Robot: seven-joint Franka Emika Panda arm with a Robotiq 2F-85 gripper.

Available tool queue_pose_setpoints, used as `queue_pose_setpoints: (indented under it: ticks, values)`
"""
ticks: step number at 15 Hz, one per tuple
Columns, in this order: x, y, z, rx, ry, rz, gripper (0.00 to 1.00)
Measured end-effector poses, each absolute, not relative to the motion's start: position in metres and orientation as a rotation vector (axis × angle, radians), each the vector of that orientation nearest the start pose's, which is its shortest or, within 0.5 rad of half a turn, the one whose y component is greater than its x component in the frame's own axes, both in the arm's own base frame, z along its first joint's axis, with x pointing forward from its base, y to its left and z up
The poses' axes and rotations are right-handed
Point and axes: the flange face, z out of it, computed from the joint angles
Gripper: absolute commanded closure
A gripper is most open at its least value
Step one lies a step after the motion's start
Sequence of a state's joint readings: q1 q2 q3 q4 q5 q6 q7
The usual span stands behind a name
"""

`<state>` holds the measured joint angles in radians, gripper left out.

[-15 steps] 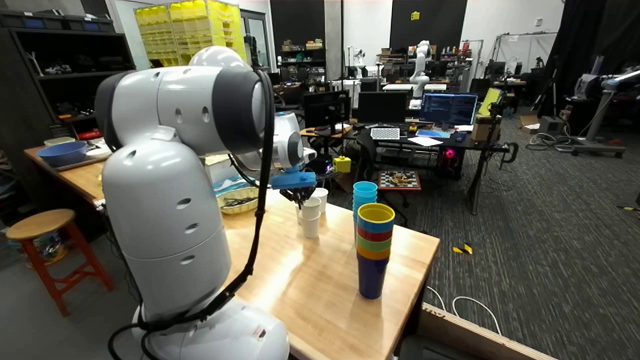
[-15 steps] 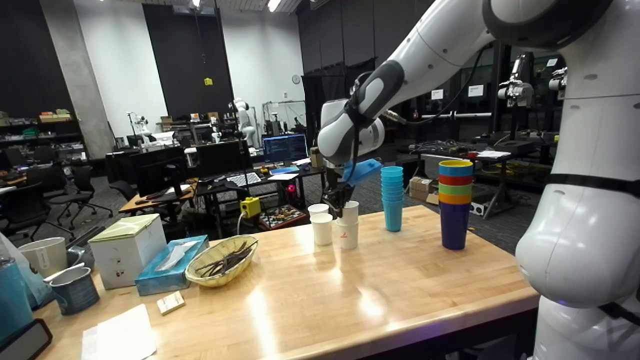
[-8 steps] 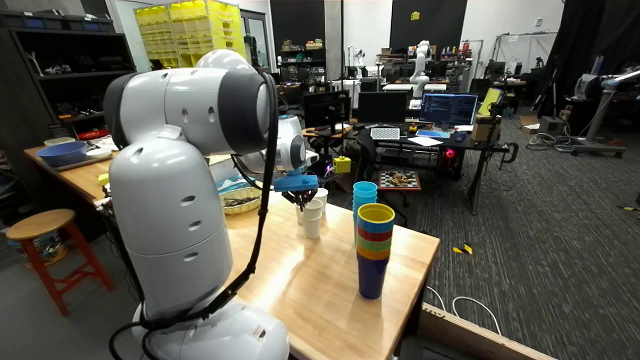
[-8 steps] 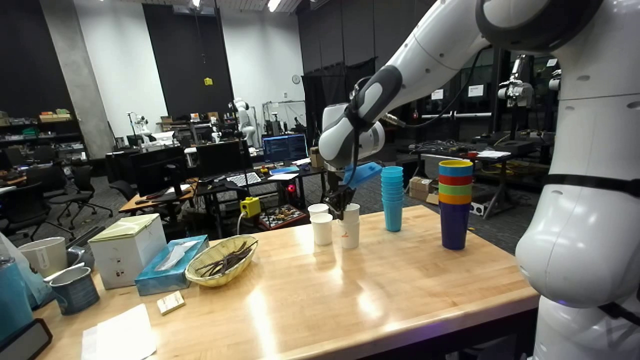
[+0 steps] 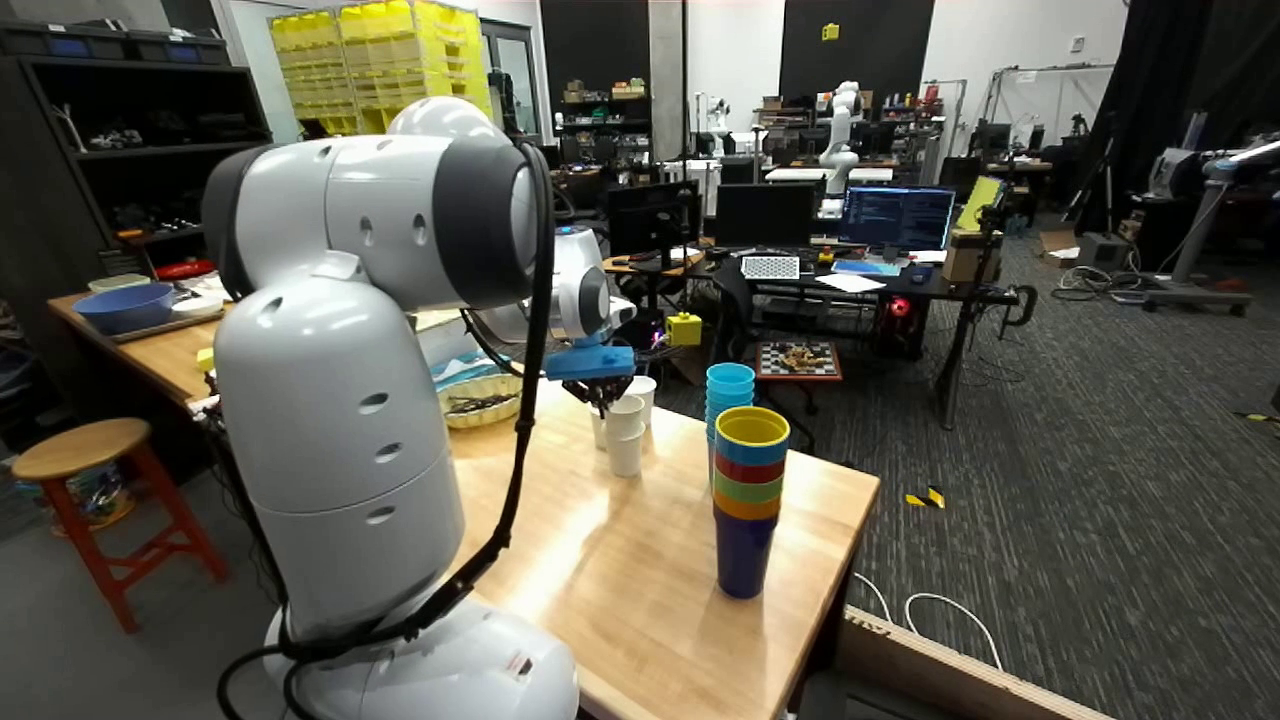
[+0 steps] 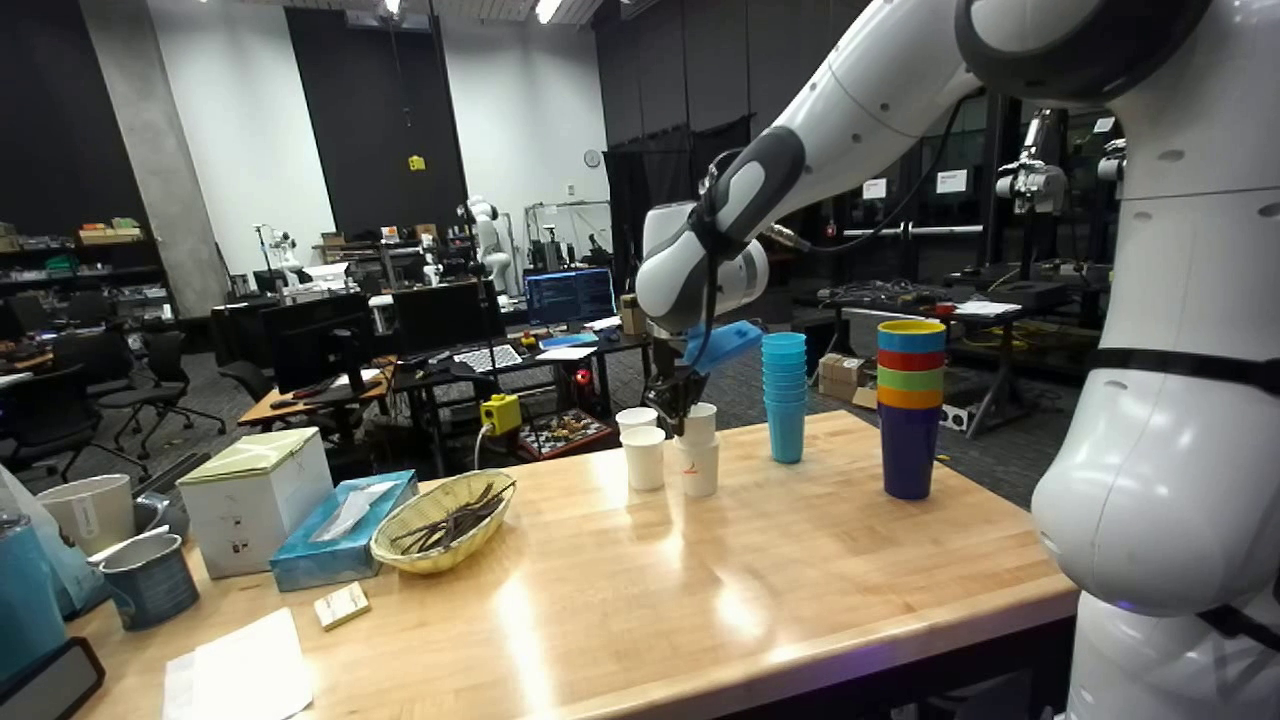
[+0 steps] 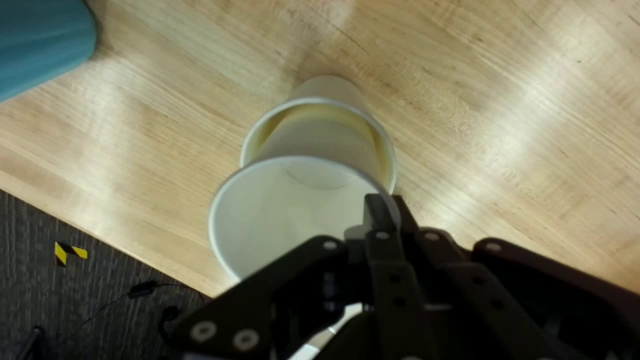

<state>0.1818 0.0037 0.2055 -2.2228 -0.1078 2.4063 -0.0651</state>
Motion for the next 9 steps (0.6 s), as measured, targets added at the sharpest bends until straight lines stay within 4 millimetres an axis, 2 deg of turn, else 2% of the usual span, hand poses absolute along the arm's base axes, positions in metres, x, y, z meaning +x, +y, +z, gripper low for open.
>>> queue_pose_setpoints:
  ticks: [9]
  values:
    - [0.485, 0.213, 0.433, -3.101, -0.823, -0.404, 0.99]
